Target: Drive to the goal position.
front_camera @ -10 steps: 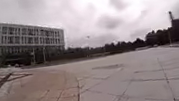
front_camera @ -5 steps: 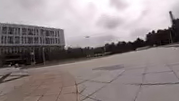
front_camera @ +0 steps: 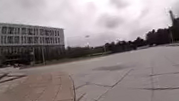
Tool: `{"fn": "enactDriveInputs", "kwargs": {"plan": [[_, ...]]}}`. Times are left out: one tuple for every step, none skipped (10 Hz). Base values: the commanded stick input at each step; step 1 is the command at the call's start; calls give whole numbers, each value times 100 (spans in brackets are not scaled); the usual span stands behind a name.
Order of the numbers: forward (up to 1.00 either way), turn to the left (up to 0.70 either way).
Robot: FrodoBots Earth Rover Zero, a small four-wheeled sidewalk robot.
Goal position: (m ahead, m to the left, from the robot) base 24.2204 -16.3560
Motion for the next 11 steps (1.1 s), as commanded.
{"fn": "enactDriveInputs", "kwargs": {"plan": [[70, 0], [70, 0], [70, 0], [70, 0], [70, 0], [70, 6], [70, 21], [70, 31], [70, 31], [70, 29], [70, 1]]}}
